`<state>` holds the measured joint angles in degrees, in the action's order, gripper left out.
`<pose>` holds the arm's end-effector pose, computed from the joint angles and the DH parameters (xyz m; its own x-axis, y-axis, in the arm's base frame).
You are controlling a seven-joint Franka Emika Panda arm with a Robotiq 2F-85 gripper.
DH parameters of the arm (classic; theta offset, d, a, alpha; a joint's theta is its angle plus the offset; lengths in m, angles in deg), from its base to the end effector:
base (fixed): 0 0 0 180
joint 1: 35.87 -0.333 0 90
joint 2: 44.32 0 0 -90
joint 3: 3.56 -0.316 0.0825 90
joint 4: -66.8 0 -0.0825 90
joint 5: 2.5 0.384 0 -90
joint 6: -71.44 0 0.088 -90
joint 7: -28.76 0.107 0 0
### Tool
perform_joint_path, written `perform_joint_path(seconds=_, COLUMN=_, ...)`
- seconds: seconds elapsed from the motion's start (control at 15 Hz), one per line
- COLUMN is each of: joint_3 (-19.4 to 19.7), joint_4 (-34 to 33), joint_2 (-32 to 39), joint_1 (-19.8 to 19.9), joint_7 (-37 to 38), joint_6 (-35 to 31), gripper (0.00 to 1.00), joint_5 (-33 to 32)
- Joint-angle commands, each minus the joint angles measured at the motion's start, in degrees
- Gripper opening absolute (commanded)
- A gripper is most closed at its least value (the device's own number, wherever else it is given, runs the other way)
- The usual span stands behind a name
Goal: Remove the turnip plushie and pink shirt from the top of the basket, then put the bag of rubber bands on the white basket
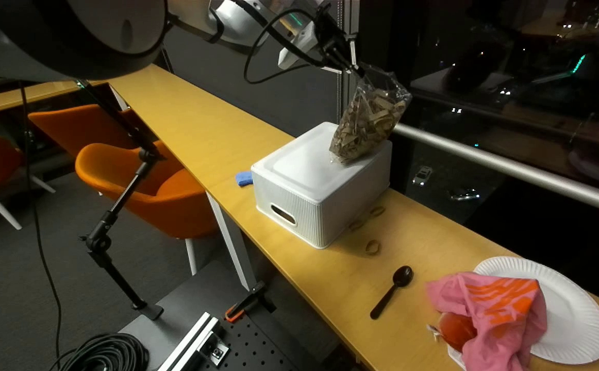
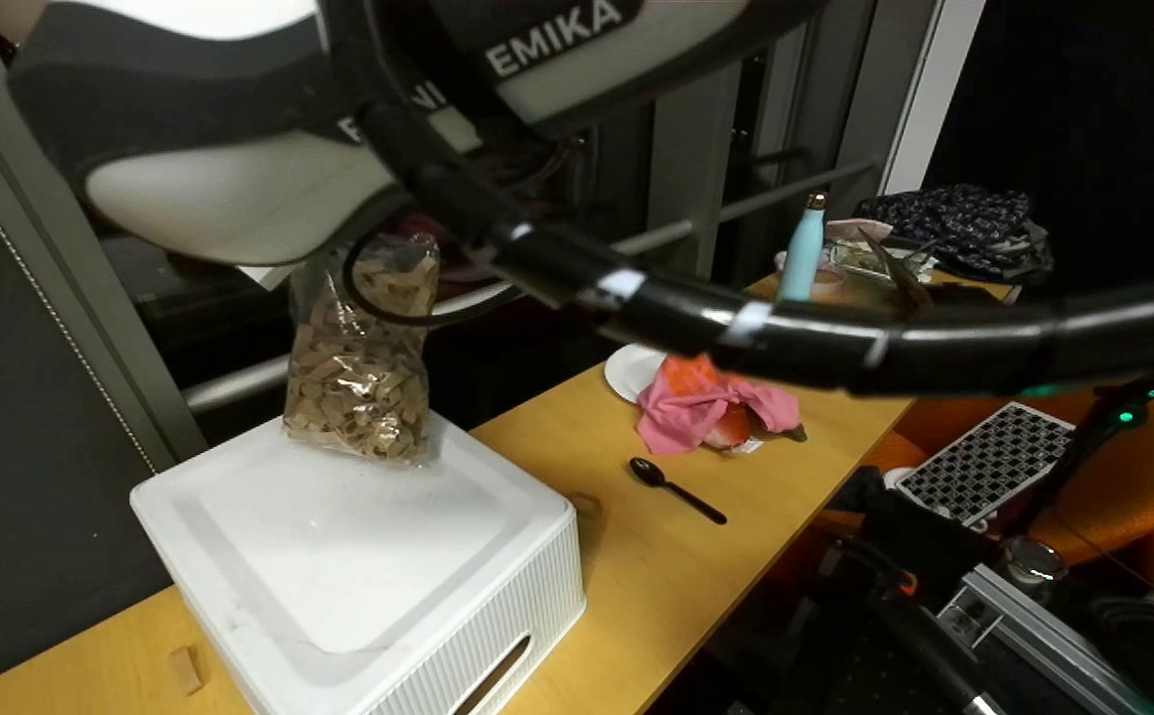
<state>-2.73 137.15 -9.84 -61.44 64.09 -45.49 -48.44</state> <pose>0.6986 0.2812 0.4588 0.8499 0.2478 0.4651 -0.0422 -0.8477 0.5288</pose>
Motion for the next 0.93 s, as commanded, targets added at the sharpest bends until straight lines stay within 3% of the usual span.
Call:
perform_joint_path(seconds=0.0, joint_3=-0.60, joint_4=-0.70, joint_2=-0.19, joint_1=-1.86, joint_7=-2.45, joint_6=1.80, gripper=0.00, joint_5=-0.78)
perform_joint_path(seconds=0.47, joint_3=-4.86, joint_4=2.51, joint_2=-2.53, joint_1=-2.94, joint_7=-9.28, joint_6=3.32, gripper=0.00, joint_5=2.61)
perform_joint_path(seconds=0.87, joint_3=-7.44, joint_4=5.85, joint_2=-2.94, joint_1=-0.34, joint_7=-14.67, joint_6=-0.11, gripper=0.00, joint_5=9.13)
